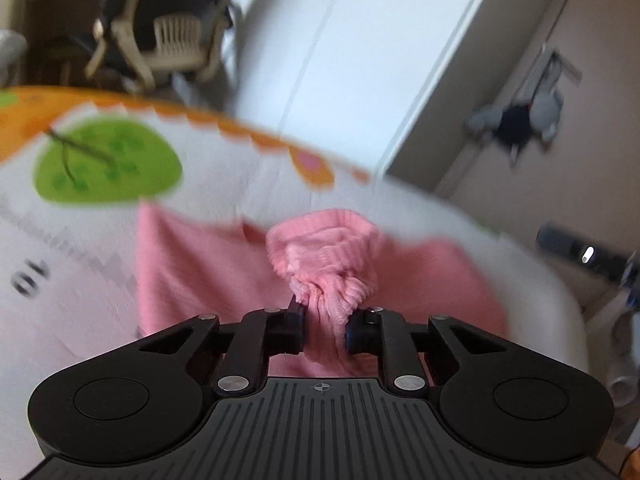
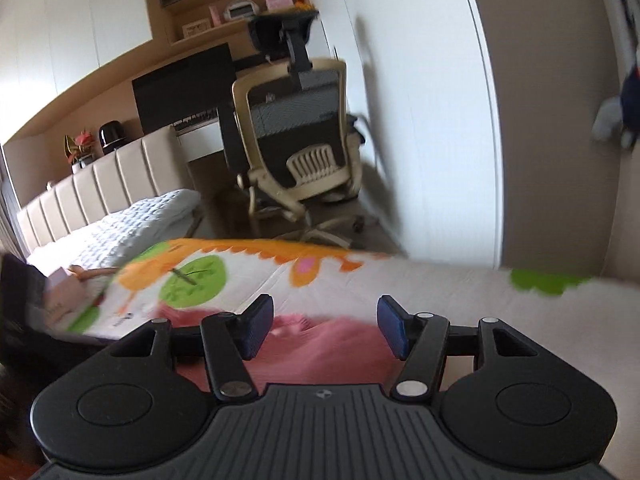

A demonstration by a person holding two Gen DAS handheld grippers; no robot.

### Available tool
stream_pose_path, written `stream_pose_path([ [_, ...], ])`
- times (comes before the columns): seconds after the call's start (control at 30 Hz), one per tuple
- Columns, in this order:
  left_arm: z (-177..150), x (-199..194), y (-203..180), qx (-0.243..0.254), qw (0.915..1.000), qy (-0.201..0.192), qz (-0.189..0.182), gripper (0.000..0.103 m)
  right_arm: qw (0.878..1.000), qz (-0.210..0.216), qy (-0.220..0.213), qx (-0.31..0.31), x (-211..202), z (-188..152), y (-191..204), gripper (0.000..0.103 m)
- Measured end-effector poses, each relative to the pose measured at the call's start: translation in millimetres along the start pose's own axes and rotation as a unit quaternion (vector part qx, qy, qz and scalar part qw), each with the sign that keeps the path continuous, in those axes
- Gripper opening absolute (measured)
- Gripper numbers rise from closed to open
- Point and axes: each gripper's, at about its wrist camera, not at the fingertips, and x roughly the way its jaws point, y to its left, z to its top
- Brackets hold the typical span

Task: Fold clothes

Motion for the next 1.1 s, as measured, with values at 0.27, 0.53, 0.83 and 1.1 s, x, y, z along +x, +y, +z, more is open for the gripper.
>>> stream_pose_path([
  [0.27, -12.8, -22.5, 26.0, 0.027, 0.9961, -0.003, 0.084, 0.039, 0.989, 0.050, 0.102, -0.097, 52.8, -30.6, 40.4, 0.055],
  [0.53, -2.9, -62.4, 39.3, 0.047, 0.9925, -0.047, 0.103, 0.067, 0.977, 0.018, 0.130, -0.166, 65.8, -52.1, 53.2, 0.055],
  [0.83, -3.1, -23.5, 27.7, 0.032, 0.9992, 0.022, -0.006, 0.064, 0.980, 0.013, 0.131, -0.149, 52.5, -50.1, 41.7, 0.057],
  [1.1, -10.0, 9.2, 23.3, 0.048, 0.9968, 0.060, 0.021, 0.074, 0.991, 0.033, 0.061, -0.114, 53.7, 1.4, 43.7, 0.051],
])
